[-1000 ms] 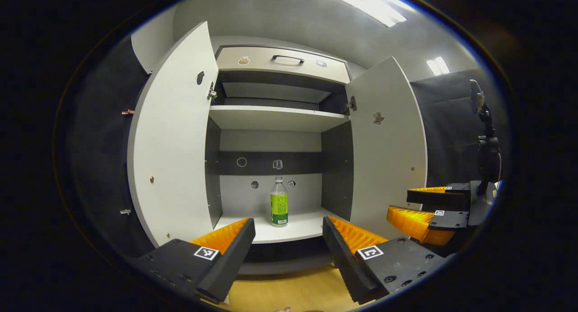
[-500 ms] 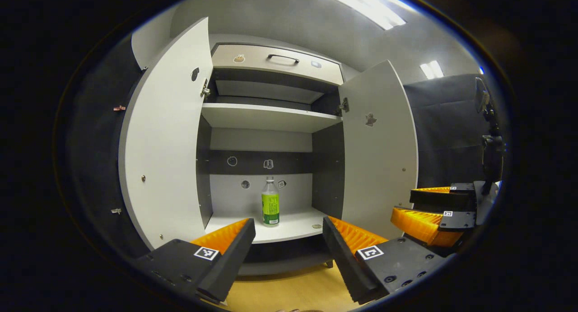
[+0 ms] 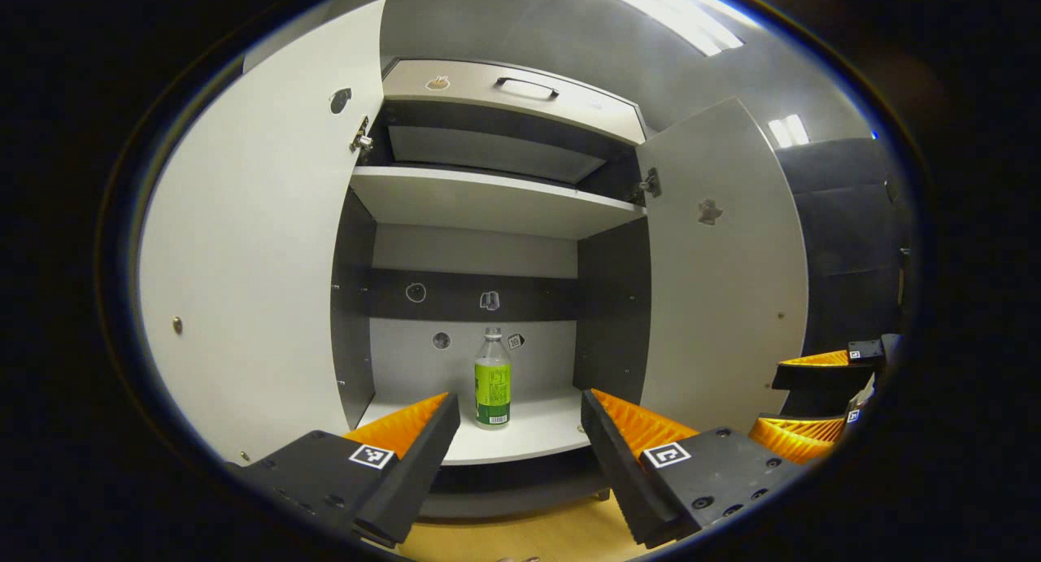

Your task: Grasp the bottle in the cabinet with the left hand and place it on the coaster, then close the right door with the right hand and the left door with the left hand.

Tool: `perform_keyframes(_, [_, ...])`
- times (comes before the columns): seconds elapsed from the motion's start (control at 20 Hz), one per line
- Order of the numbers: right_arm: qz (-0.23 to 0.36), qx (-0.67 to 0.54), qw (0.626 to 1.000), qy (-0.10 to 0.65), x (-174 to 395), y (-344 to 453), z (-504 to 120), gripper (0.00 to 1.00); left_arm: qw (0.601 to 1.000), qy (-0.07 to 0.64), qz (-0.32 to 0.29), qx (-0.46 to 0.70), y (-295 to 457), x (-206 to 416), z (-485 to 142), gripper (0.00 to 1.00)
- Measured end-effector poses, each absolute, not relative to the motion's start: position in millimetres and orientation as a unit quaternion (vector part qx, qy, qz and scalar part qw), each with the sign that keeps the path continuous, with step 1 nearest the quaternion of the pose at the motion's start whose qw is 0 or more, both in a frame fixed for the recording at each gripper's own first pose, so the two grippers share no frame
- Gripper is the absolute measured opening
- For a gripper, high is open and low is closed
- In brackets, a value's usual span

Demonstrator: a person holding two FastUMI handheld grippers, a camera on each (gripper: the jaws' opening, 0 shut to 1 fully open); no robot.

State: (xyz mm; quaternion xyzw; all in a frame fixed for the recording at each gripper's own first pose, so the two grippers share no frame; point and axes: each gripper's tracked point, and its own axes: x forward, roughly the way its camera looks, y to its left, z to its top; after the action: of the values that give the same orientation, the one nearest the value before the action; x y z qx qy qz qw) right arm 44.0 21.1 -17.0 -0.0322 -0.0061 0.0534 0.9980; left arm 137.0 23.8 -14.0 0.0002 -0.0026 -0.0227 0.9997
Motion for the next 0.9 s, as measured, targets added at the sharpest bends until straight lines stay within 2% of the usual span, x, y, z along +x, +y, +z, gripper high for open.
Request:
perform_keyframes(0.4, [0.105, -0.009, 0.994, -0.001, 85, 7, -35, 0.98, 1.0, 0.02, -0.012, 0.021, 27, 249, -45, 0.95])
perform_keyframes(0.9, [0.124, -0.016, 0.992, -0.005, 116, 1, -49, 0.98, 0.999, 0.023, -0.005, 0.044, 36, 331, -64, 0.95])
